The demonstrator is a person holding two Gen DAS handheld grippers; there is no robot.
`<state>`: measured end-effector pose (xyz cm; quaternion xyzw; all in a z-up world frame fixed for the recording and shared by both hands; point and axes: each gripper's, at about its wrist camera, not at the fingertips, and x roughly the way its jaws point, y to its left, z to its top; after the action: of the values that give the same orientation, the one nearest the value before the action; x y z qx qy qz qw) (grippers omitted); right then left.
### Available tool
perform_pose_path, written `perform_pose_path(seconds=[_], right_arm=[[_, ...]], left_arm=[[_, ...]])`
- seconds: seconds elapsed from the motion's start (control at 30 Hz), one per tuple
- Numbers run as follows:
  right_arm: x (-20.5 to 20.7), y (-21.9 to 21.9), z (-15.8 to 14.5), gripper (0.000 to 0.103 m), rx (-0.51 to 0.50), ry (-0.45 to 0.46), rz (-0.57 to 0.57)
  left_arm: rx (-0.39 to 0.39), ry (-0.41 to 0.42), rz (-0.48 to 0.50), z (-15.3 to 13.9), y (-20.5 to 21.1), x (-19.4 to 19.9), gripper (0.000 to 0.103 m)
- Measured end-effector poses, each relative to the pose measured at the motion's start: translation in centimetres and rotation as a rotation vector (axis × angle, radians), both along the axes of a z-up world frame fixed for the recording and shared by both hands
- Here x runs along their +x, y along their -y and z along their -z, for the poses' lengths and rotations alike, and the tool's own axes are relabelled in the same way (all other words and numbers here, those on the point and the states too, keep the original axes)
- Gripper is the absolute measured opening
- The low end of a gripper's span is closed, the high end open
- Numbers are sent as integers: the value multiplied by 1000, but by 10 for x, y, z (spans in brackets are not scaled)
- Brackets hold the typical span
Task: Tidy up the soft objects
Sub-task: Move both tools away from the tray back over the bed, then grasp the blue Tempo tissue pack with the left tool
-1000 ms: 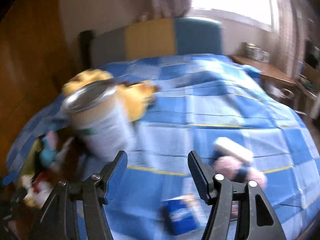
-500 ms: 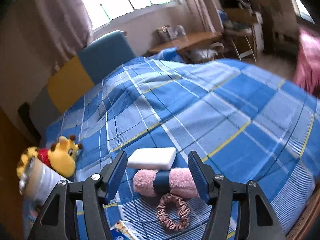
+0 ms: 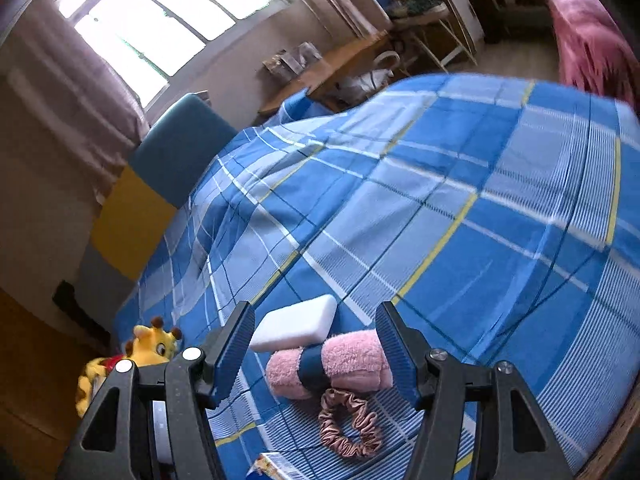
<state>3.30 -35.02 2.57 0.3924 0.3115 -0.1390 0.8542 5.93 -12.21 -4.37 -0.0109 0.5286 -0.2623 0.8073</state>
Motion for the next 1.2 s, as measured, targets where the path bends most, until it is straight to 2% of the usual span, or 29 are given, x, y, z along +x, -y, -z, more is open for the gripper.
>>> perform_pose_path(seconds=[0.13, 0.33, 0.47, 0.57, 0.63, 0.77, 0.87, 1.07, 1.2], right_arm=[[2, -1, 3, 64, 25, -3, -15], [8, -6, 6, 64, 47, -4, -62], [10, -9, 8, 64, 50, -14, -78], [11, -11, 8, 64, 43, -23, -84], [11, -11, 8, 64, 39, -24, -82], [15, -15, 10, 64, 33, -48, -101], [20, -21, 13, 64, 14, -85, -130], [37, -39, 28, 64, -34, -239, -217], [40, -48, 36, 64, -66, -320, -254]], left_arm=[[-22, -63, -43, 14, 13, 15, 86], [16, -96, -87, 30, 26, 30, 85], [47, -62, -83, 33, 34, 35, 81], [119, 9, -38, 36, 43, 37, 71], [124, 41, 6, 36, 43, 35, 67], [120, 68, 50, 27, 20, 32, 62], [99, 77, 36, 18, -9, 29, 62], [109, 52, -39, 28, -63, 21, 62], [48, 57, -60, 34, -79, 16, 62]])
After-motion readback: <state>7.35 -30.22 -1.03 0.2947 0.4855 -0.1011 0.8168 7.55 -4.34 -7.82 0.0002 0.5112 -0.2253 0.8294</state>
